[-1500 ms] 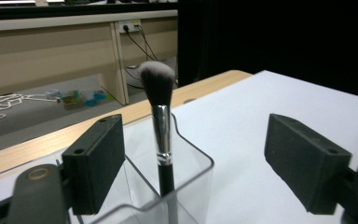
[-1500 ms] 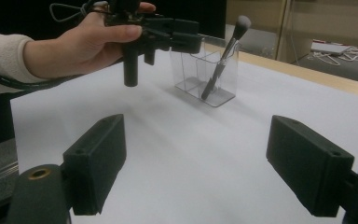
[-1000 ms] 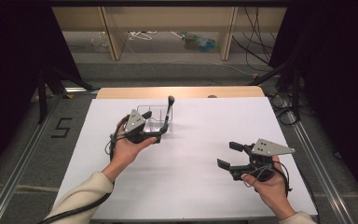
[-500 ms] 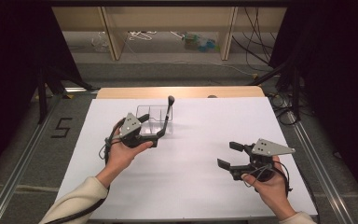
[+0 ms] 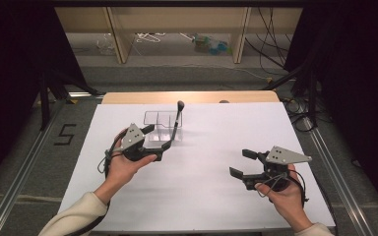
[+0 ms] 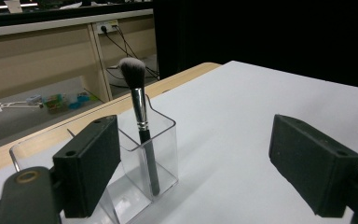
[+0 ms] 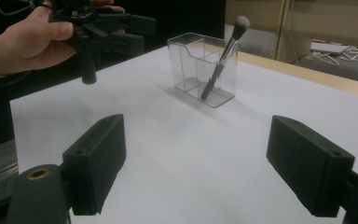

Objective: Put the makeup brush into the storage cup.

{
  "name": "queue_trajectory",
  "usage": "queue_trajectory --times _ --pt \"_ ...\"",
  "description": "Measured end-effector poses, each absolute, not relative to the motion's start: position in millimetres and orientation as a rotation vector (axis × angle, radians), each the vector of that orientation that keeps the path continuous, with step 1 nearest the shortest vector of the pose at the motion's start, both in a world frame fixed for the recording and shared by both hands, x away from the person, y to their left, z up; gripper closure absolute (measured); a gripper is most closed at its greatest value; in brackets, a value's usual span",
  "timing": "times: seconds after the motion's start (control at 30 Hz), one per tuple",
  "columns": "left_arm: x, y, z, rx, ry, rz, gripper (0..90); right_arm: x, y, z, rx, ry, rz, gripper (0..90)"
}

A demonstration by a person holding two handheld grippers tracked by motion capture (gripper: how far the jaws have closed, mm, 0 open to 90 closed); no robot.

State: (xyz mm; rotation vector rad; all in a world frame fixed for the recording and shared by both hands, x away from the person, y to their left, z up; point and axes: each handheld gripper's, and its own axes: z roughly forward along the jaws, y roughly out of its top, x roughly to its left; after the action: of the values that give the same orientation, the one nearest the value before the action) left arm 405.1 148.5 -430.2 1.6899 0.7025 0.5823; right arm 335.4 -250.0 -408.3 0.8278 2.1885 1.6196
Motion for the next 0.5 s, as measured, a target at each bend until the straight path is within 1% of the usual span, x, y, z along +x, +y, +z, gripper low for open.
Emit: queue_trajectory --times 0.5 --pt "387.8 164.5 -427.4 1.684 0.698 0.592 16.5 335.3 -250.1 -408.2 0.833 2.185 1.615 20.5"
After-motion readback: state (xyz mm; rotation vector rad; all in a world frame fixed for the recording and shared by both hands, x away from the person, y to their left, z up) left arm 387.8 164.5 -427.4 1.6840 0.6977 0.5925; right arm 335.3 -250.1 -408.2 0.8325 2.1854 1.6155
